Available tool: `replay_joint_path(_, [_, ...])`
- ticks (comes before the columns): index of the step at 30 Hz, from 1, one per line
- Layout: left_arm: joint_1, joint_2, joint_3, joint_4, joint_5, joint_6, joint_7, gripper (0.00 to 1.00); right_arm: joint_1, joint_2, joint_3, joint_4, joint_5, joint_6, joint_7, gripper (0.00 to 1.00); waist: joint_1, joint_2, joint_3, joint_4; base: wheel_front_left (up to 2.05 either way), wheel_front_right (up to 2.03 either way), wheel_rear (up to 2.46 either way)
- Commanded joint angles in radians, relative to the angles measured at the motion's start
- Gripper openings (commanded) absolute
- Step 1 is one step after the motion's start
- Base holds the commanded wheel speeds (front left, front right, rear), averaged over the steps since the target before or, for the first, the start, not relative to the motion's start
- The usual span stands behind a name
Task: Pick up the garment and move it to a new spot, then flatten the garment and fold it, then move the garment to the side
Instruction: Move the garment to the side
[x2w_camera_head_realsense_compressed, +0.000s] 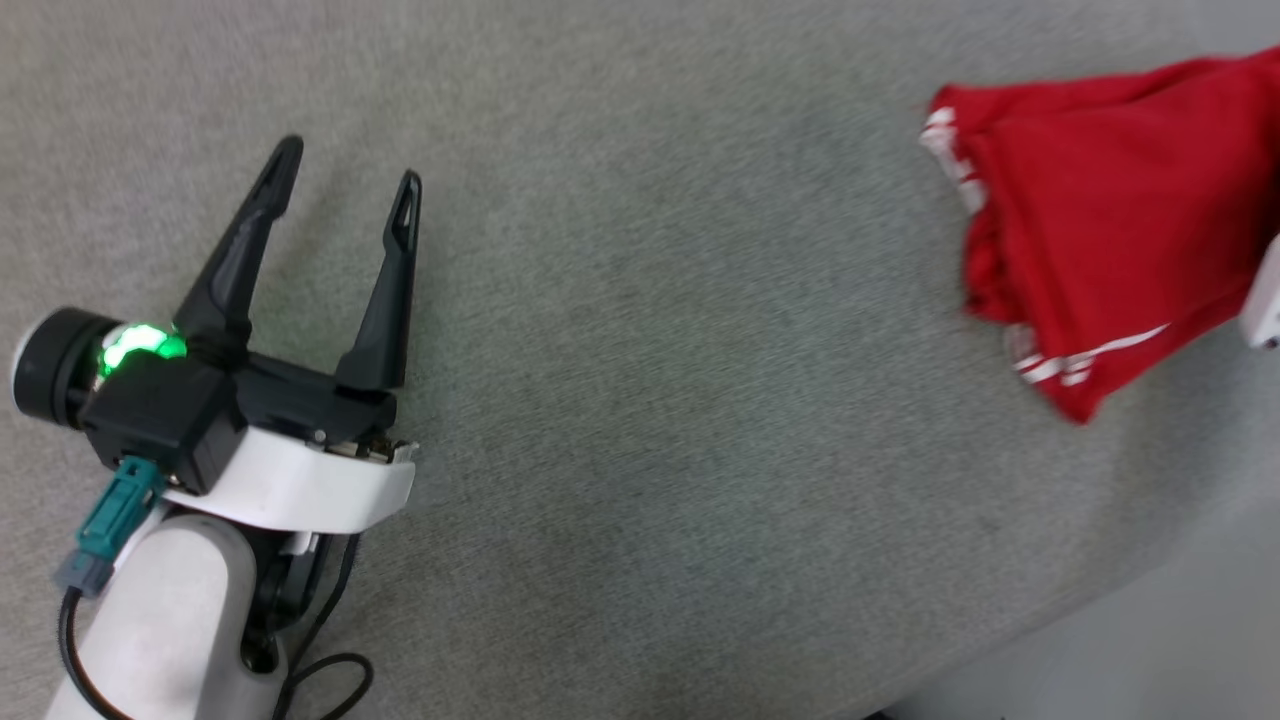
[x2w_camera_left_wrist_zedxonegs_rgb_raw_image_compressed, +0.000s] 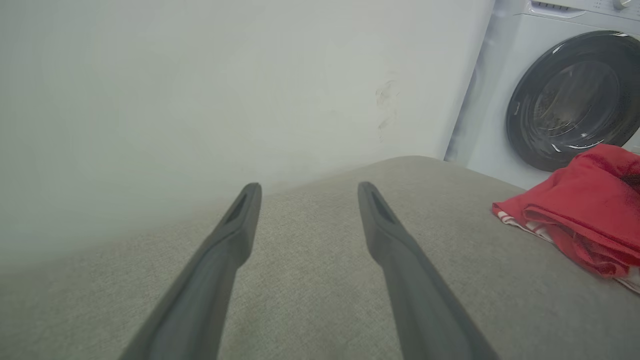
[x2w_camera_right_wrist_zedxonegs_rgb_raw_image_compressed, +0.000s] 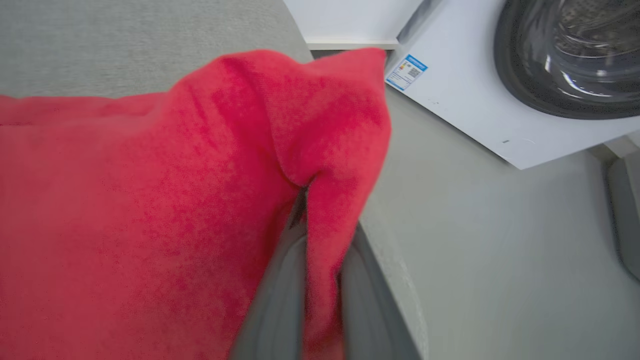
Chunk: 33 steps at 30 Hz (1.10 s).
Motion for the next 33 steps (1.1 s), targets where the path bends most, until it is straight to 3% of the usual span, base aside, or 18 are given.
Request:
replay_joint_path(1, [-0.029,0.007,-0.001,-0.01,0.005,-0.007,0.003,1.0,-0.04,-0.009,-0.044,0.016,-0.044,-0.001,-0.029,0.0,-0.0002,0.0,0.07,0.024,0.0,0.0,0.0])
replay_joint_path(10, [-0.062,0.004,-0.016,-0.038,0.005,-0.01,0.006,1.0,-0.116,0.041,-0.266,0.114,-0.235,-0.001,-0.158,0.0,-0.0002,0.0,0.118,0.084,0.0,0.0,0.0])
replay_joint_path(11, [-0.061,0.004,-0.017,-0.039,0.004,-0.009,0.005,1.0,-0.118,0.046,-0.288,0.121,-0.265,-0.001,-0.167,0.33,-0.0002,0.0,0.119,0.088,0.0,0.0,0.0])
replay_joint_path(12, [-0.061,0.003,-0.018,-0.038,0.002,-0.009,0.003,1.0,-0.12,0.055,-0.31,0.126,-0.294,-0.001,-0.18,0.89,-0.0002,0.0,0.119,0.091,0.0,0.0,0.0])
replay_joint_path(13, [-0.062,0.002,-0.02,-0.036,0.001,-0.01,0.002,1.0,-0.125,0.064,-0.333,0.129,-0.318,-0.001,-0.193,1.0,-0.0002,0.0,0.118,0.095,0.0,0.0,0.0])
replay_joint_path(19, [-0.048,-0.018,-0.037,0.004,-0.011,-0.009,-0.025,1.0,-0.121,0.087,-0.458,0.131,-0.454,-0.001,-0.288,1.0,-0.0002,0.0,0.062,0.121,0.0,0.0,0.0])
replay_joint_path(23, [-0.012,-0.045,-0.051,0.053,-0.023,0.0,-0.053,1.0,-0.09,0.085,-0.485,0.139,-0.486,-0.001,-0.364,1.0,-0.0002,0.0,-0.021,0.145,0.0,0.0,0.0])
replay_joint_path(33, [0.156,-0.114,-0.041,0.164,-0.071,0.057,-0.096,1.0,0.116,0.112,-0.357,0.105,-0.402,-0.001,-0.47,1.0,-0.0002,0.0,-0.269,0.208,0.0,0.0,0.0])
